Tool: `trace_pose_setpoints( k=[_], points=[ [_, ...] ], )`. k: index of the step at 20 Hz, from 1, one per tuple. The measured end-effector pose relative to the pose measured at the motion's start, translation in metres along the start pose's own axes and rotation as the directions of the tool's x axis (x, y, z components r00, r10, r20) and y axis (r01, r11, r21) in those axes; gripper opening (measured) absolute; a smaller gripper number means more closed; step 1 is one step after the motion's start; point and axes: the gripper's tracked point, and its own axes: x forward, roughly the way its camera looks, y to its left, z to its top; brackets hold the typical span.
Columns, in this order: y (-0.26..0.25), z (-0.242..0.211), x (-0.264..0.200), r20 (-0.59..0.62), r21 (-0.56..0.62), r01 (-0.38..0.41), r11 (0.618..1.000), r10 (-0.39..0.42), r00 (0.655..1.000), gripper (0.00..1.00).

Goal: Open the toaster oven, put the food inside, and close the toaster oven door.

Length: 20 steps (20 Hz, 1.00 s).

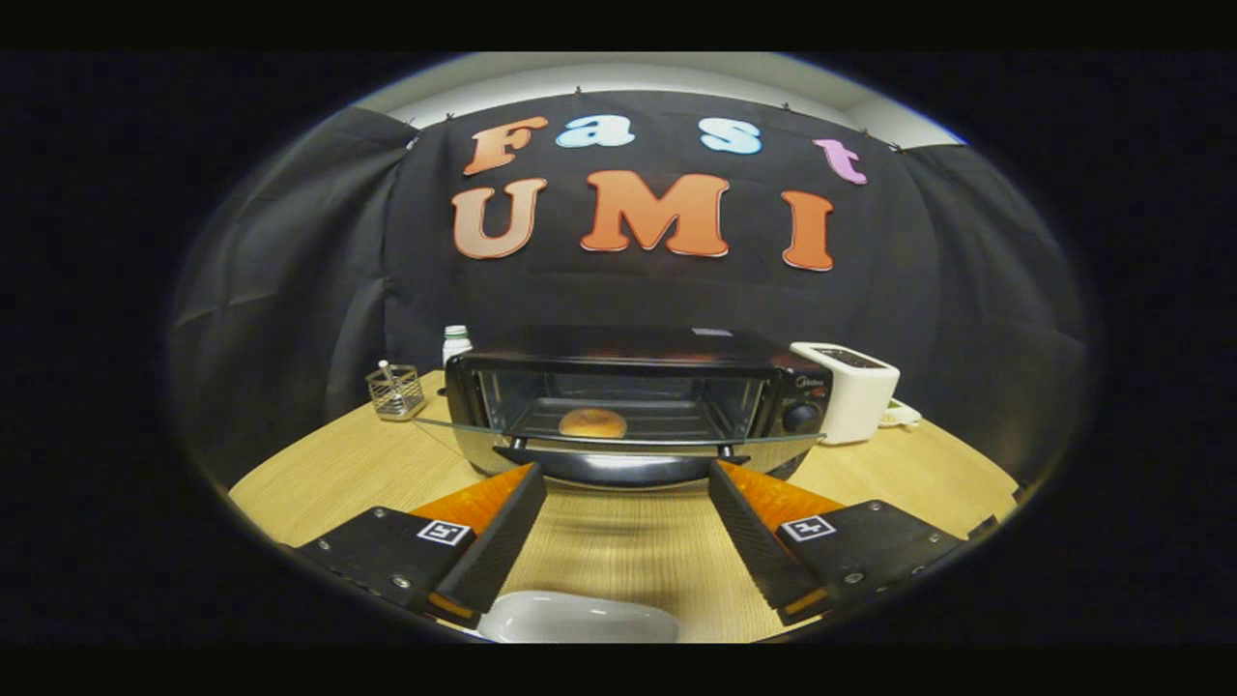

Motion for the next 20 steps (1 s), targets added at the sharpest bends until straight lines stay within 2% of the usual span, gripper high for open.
trace_pose_setpoints(
  k=[3,6,7,9,13,20],
  points=[
    [0.003,0.019,0.032,0.019,-0.023,0.018,1.0,-0.017,1.0,1.0],
    [0.012,0.032,0.056,0.022,-0.001,-0.001,1.0,0.001,1.0,1.0],
    [0.005,0.035,0.061,0.027,-0.011,0.031,0.999,-0.031,0.999,1.0],
    [0.005,0.044,0.062,0.065,-0.045,0.046,0.998,-0.043,0.997,1.0],
    [0.013,0.044,0.044,0.076,-0.049,-0.009,0.999,0.013,0.997,1.0],
    [0.004,0.069,-0.03,0.173,0.006,-0.107,0.994,0.105,0.979,1.0]
  ],
)
